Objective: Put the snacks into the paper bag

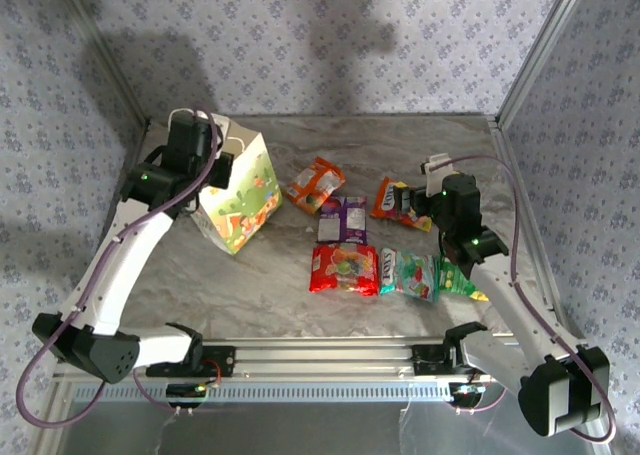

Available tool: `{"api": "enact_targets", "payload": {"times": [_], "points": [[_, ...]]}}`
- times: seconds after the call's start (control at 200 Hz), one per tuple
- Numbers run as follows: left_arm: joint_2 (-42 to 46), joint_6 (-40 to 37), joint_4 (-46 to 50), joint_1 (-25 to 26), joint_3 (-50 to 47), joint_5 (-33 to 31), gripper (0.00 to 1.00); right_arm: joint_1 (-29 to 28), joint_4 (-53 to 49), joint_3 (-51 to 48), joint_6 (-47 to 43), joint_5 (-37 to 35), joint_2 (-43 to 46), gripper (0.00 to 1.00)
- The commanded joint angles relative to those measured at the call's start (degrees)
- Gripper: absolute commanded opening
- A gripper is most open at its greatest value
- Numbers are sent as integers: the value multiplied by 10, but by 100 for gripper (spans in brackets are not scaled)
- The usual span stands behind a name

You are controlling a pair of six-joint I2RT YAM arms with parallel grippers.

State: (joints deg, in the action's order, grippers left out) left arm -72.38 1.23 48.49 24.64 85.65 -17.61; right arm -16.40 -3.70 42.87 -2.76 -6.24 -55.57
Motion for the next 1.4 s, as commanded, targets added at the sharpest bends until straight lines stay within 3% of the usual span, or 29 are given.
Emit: {"api": "enact_targets", "payload": {"times": [0.0,0.41,0.725,0.979,1.064,1.214,1.394], "points": [[8,31,30,31,12,-16,4,-6,-9,-7,13,-11,19,100],[-6,96,80,118,11,-51,6,-14,-29,-3,23,-18,25,100],[-19,133,119,133,49,-31,7,-21,-31,-5,25,-24,21,100],[-37,140,146,138,75,-52,13,-24,-33,-5,22,-25,20,100],[-38,143,156,137,84,-51,19,-24,-31,-5,22,-26,18,100],[-44,145,193,138,116,-56,41,-25,-31,-4,21,-27,13,100],[-34,139,218,138,128,-61,45,-26,-30,2,17,-37,3,100]]}}
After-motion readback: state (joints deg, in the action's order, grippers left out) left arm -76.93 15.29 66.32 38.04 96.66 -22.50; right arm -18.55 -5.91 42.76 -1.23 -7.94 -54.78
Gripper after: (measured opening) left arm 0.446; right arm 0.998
